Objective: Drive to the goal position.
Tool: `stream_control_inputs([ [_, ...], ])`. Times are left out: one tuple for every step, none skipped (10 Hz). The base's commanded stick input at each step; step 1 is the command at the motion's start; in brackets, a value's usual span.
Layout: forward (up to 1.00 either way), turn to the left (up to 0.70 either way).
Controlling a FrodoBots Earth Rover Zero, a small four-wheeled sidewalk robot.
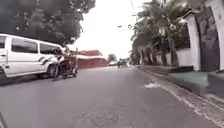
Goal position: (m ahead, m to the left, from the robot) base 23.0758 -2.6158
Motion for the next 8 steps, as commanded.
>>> stream_control_inputs([
  [0.70, 0.00],
  [0.70, 0.00],
  [0.70, 0.00],
  [0.70, 0.00],
  [0.70, 0.00],
  [0.70, 0.00],
  [0.70, 0.00],
  [0.70, 0.00],
])
